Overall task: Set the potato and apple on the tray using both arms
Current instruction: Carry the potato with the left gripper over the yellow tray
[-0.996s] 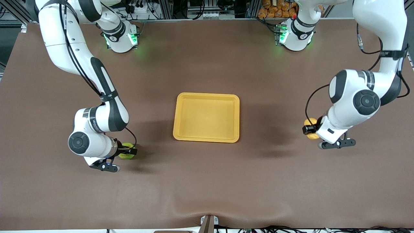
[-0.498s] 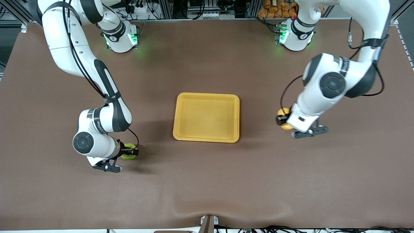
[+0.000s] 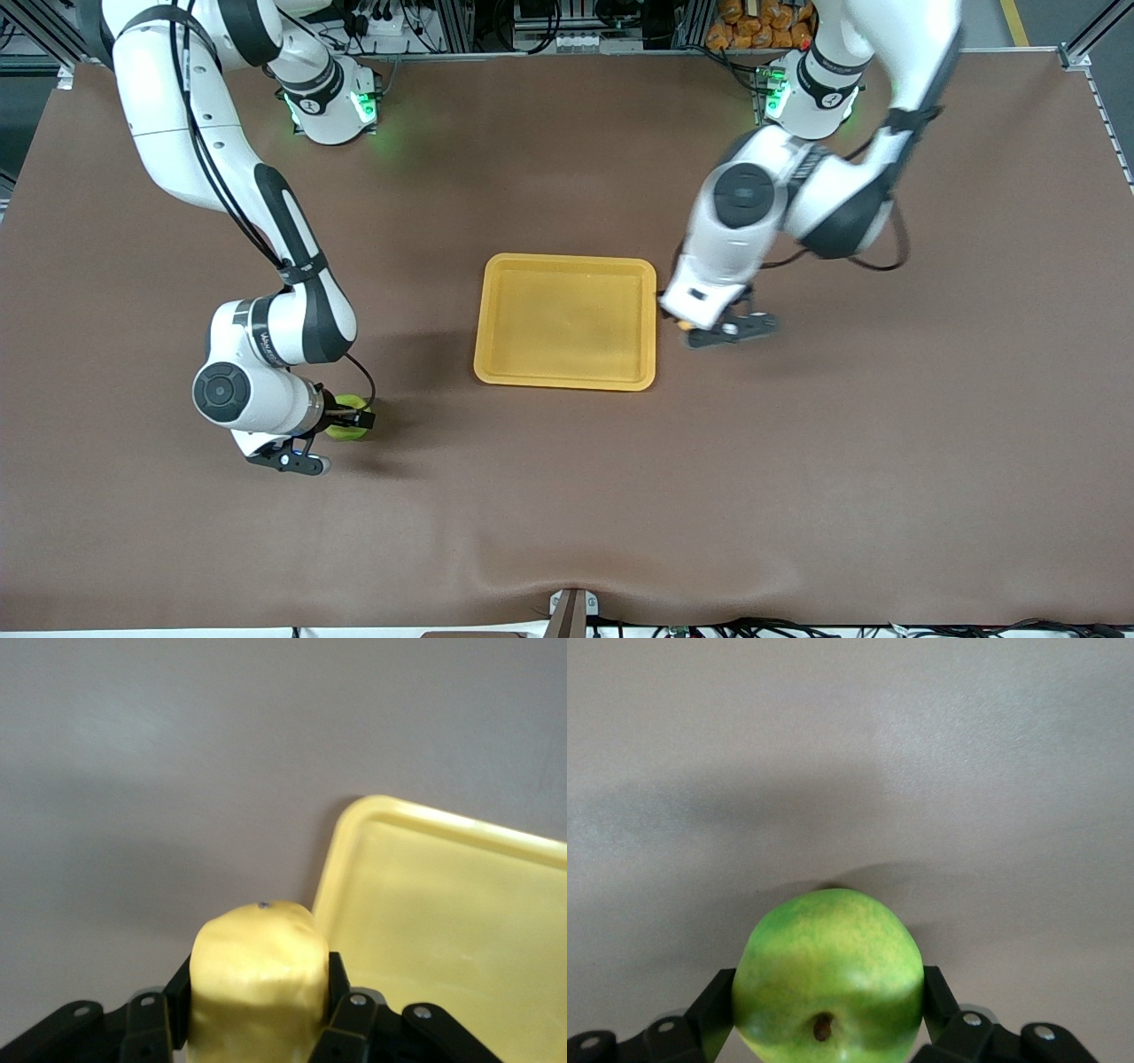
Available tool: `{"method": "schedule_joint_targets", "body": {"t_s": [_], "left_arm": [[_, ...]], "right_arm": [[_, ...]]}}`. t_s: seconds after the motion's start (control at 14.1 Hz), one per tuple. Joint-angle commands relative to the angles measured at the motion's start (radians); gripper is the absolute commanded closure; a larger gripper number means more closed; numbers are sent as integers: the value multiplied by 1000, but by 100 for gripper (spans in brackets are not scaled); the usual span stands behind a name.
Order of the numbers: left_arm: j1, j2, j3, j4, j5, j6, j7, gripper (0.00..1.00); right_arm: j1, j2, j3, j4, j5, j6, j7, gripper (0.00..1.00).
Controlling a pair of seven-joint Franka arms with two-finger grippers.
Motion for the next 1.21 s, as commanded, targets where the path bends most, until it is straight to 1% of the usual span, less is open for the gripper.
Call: {"method": "schedule_joint_targets", "body": {"t_s": [0.0,0.14,0.28,0.43,0.57,0.71,0.78,0.85,0.92,1.0,1.14], "left_arm": [[-95,139,4,104,118,-22,-132,100],[-164,209,19,132,213,-22,-231,100],[-186,255,21,158,275,-22,-279,100],[-223,286,36,161,310,-22,-309,94],[-267,301,71,161,347,-22,-339,87],[-290,318,93,161,352,-22,-342,86],[-292,325,96,161,352,-22,-345,80],[-292,335,101,159,353,-22,-349,69],[-292,335,102,159,353,-22,-352,30],[-292,335,104,159,355,-22,-353,0],[-290,327,104,161,382,-43,-355,0]], "right_arm": [[-27,-8,6,66,-6,-93,2,100],[-37,-8,6,126,1,-204,2,100],[-37,-9,7,161,4,-258,2,100],[-37,-14,13,173,4,-295,3,100],[-23,-26,18,181,5,-324,8,100],[-14,-37,21,183,7,-356,12,100],[-11,-46,29,187,8,-370,15,100],[-9,-51,38,189,7,-382,15,100],[-9,-55,42,189,8,-394,17,100],[-9,-64,49,189,8,-402,20,100],[-9,-74,64,190,8,-431,69,100]]}}
